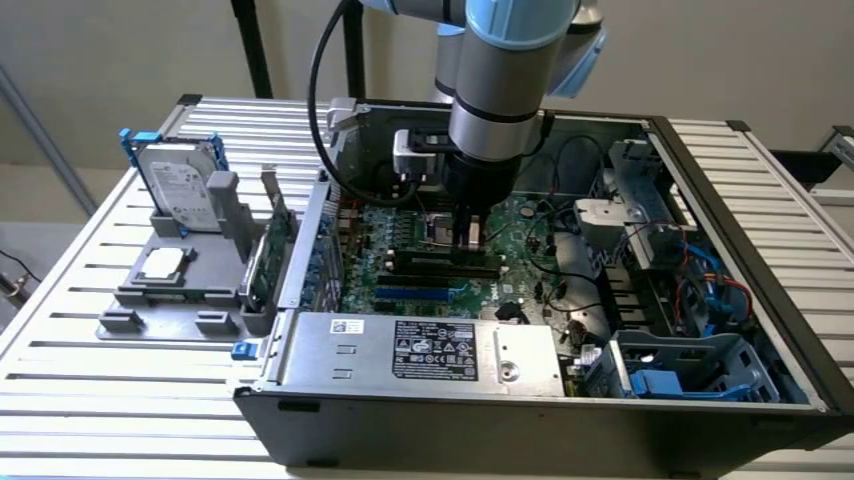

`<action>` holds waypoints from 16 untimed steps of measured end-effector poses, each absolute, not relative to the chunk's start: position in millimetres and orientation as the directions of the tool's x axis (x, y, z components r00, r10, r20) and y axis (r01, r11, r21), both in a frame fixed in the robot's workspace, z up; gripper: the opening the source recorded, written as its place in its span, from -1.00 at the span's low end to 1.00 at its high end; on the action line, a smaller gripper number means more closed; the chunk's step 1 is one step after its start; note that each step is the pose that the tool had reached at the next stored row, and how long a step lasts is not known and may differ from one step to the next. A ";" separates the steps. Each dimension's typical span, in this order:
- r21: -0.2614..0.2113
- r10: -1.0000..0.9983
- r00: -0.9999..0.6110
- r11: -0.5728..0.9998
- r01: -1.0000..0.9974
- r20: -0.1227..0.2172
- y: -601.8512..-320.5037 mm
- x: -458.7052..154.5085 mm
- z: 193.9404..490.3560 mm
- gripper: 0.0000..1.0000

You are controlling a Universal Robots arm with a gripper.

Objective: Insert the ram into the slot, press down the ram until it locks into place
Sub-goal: 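Insert the ram into the slot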

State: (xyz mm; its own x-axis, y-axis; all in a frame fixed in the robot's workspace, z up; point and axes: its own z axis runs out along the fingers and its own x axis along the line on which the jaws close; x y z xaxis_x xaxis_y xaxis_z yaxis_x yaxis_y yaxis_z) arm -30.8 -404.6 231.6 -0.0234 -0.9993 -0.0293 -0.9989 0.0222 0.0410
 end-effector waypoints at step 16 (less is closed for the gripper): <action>0.041 -0.999 -0.016 0.015 -0.999 -0.029 -405.7 -30.8 233.1 -0.75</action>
